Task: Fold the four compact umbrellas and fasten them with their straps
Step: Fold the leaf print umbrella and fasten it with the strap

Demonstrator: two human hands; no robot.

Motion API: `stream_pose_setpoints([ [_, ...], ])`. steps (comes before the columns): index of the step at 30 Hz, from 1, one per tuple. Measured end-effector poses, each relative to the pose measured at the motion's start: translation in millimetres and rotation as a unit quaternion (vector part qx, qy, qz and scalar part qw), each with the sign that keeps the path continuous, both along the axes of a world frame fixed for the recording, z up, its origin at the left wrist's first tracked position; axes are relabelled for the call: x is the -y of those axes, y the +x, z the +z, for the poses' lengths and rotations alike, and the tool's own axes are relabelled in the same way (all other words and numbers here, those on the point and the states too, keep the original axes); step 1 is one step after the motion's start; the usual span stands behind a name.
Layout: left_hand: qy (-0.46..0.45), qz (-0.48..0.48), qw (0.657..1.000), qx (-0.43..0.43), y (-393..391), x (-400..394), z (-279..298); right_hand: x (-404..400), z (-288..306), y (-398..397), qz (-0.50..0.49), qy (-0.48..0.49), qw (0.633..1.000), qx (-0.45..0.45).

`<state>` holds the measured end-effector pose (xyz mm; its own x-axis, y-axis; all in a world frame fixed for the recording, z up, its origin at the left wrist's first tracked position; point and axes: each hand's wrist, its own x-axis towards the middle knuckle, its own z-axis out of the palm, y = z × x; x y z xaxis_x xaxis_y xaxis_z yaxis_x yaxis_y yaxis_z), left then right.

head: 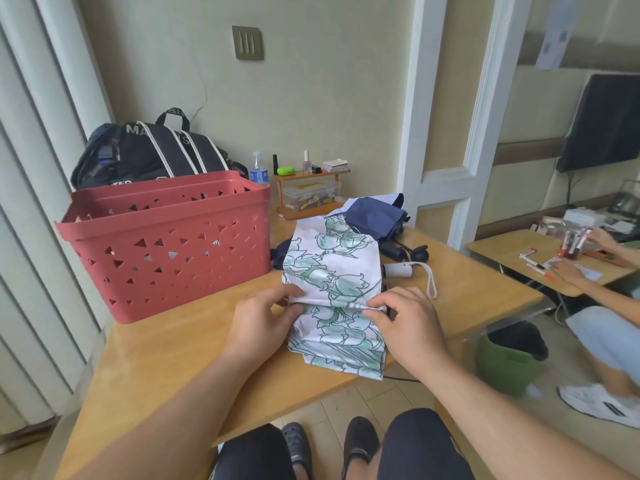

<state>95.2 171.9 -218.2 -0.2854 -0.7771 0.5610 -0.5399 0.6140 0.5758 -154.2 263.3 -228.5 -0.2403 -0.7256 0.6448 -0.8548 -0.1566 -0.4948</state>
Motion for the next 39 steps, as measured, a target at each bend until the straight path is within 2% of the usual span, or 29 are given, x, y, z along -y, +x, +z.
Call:
stream_pose_setpoints([
  [8, 0.058, 0.021, 0.997, -0.043, 3.2, -2.6, 5.0, 2.6, 2.3, 0.8, 0.006, 0.021, 0.999, 0.033],
  [11, 0.119, 0.027, 0.991, -0.057, 5.4, -7.0, 6.4, -3.1, 3.3, 1.7, 0.031, 0.032, 0.997, 0.064],
  [15, 0.190, -0.043, 0.979, -0.062, 11.9, -15.4, 3.3, -14.9, 4.9, -1.7, 0.017, 0.083, 0.990, 0.112],
  [20, 0.173, -0.084, 0.980, -0.052, 13.0, -18.2, -1.5, -24.6, 1.4, 2.4, 0.082, 0.166, 0.968, 0.168],
  [27, 0.109, -0.034, 0.993, -0.041, 11.8, -16.5, -2.3, -24.3, 9.6, 4.1, 0.129, 0.119, 0.931, 0.320],
  [33, 0.092, -0.024, 0.995, -0.015, 5.7, -14.5, 1.1, -16.1, 14.5, 1.3, 0.173, 0.078, 0.878, 0.439],
  [39, 0.013, -0.023, 1.000, 0.011, 1.0, -14.4, 0.3, -12.3, 8.7, 3.1, 0.183, 0.071, 0.871, 0.451],
])
